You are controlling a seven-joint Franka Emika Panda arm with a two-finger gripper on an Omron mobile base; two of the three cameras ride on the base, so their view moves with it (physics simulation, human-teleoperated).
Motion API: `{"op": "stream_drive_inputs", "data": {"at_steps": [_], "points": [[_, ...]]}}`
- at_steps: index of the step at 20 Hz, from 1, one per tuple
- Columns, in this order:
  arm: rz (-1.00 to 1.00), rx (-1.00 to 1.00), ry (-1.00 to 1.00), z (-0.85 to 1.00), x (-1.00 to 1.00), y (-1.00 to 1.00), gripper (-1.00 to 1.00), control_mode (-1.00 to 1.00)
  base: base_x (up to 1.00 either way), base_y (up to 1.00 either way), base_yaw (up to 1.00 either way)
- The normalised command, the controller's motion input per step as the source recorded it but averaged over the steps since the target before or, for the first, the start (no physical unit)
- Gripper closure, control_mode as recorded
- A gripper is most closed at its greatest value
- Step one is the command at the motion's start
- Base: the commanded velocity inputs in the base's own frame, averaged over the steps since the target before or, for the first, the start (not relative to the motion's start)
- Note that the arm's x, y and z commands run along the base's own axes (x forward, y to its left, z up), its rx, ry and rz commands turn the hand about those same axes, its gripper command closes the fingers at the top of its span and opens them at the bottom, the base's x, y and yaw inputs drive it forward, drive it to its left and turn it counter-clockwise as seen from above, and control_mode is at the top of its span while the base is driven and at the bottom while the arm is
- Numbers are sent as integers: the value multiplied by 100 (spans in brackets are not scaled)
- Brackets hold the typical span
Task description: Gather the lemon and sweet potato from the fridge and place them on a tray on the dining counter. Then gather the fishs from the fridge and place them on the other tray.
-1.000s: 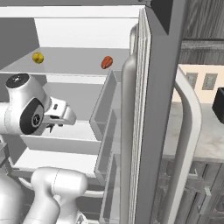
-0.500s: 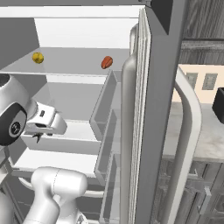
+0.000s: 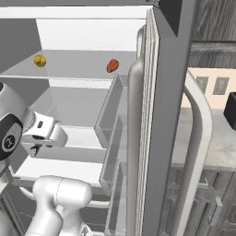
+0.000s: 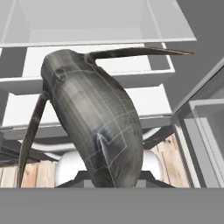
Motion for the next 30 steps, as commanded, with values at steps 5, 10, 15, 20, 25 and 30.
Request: {"op": "stream_drive_inputs", "data": {"at_steps": [5, 10, 15, 20, 25, 30], "points": [[-8, 0, 0, -9, -28, 0, 100, -100, 0, 0, 0], [0, 0, 0, 0, 0, 0, 100, 100, -33, 0, -8], [0, 0, 0, 0, 0, 0, 100, 100, -61, 10, -25], [0, 0, 0, 0, 0, 0, 100, 100, -67, 0, -36], [0, 0, 0, 0, 0, 0, 100, 100, -59, -10, -40], [0, 0, 0, 0, 0, 0, 100, 100, -40, -27, -49]]}}
